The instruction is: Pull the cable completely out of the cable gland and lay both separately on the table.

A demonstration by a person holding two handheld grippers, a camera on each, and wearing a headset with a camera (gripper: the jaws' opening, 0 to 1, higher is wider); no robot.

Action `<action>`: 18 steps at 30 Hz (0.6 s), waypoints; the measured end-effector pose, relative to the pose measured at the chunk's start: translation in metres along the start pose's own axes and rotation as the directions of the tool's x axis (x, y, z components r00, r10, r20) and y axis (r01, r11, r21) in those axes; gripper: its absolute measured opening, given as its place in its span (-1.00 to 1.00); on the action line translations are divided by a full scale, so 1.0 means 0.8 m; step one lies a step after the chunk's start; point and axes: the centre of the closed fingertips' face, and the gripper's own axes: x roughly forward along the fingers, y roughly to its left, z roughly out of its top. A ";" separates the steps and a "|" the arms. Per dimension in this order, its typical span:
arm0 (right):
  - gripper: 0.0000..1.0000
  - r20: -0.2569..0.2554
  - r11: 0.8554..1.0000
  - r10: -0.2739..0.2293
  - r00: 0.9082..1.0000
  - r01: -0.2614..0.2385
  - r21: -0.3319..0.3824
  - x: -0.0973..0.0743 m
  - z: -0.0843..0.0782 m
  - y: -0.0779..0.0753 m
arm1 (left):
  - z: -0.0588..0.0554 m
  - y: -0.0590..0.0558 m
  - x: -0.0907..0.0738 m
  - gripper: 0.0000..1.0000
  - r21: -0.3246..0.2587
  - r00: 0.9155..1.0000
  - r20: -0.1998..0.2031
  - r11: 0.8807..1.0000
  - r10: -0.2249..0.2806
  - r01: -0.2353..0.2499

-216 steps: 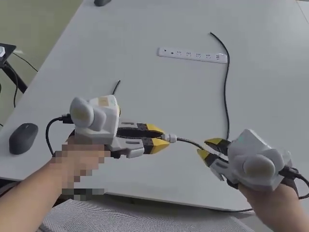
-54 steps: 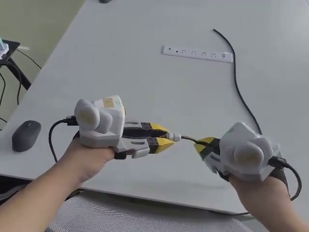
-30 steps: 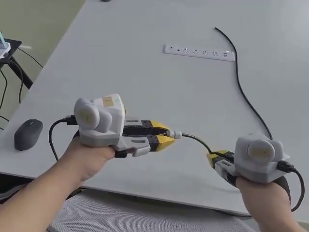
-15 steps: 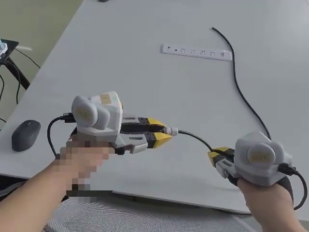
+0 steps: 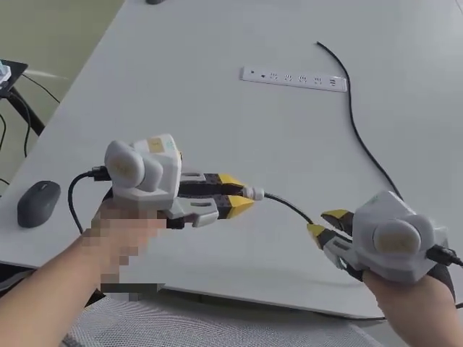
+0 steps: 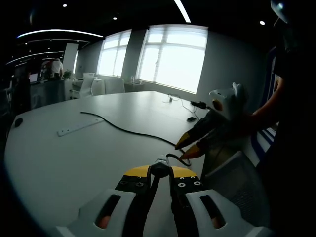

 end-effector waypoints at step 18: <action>-0.82 0.022 0.900 0.091 0.996 -0.073 -0.431 0.027 0.071 0.053 | 0.002 -0.007 0.003 -0.70 0.004 1.000 -0.009 1.000 -0.026 0.026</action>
